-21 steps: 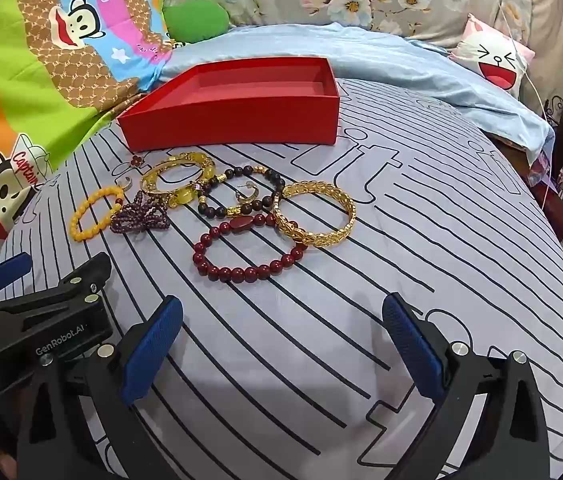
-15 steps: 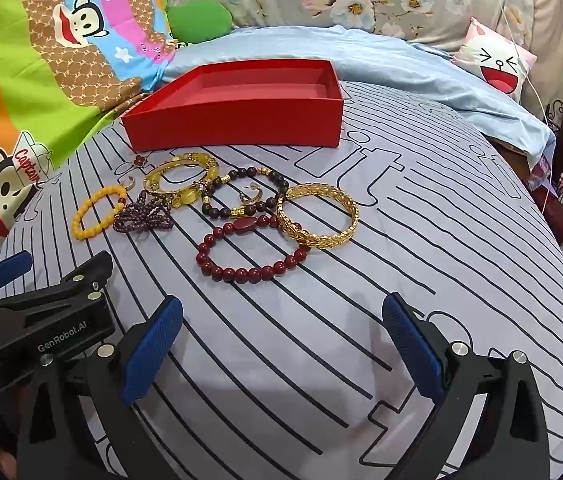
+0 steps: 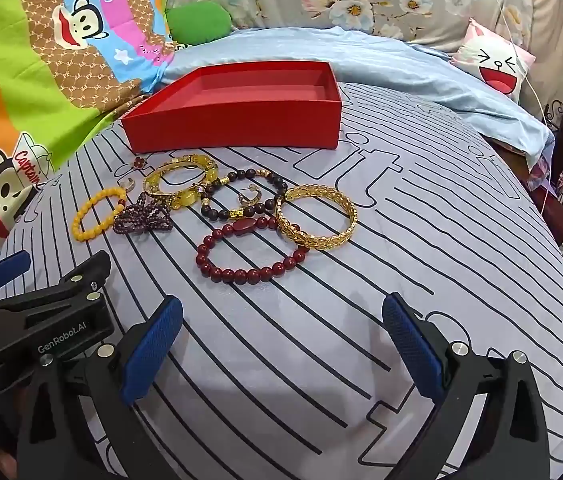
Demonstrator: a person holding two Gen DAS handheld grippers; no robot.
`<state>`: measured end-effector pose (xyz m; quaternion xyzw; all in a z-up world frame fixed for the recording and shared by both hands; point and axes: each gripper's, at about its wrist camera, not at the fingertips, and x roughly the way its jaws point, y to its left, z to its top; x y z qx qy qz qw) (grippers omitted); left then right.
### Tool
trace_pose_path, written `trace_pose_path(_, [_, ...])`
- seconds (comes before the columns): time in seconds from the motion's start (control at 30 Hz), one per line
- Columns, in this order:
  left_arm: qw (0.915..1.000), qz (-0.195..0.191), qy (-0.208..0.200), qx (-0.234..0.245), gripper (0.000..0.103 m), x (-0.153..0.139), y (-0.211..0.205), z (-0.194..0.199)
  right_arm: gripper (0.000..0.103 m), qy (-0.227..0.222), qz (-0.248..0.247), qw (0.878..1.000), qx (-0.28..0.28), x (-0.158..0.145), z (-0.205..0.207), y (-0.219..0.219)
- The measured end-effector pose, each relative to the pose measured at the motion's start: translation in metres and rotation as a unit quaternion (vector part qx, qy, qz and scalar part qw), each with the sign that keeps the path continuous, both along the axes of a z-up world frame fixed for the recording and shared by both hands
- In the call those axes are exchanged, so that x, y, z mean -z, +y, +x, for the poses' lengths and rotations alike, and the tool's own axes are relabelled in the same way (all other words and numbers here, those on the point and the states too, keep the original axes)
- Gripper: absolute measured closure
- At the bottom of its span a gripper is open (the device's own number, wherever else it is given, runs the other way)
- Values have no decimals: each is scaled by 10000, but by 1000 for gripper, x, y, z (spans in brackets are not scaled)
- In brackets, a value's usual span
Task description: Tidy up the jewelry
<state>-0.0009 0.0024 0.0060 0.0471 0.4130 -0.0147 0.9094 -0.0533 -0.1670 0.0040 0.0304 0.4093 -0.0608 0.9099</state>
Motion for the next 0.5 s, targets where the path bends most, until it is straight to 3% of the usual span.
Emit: trace_pose_path(0.5, [10000, -13, -4, 8, 9, -5, 5, 8, 6, -13, 13, 10000, 4, -2, -1, -1])
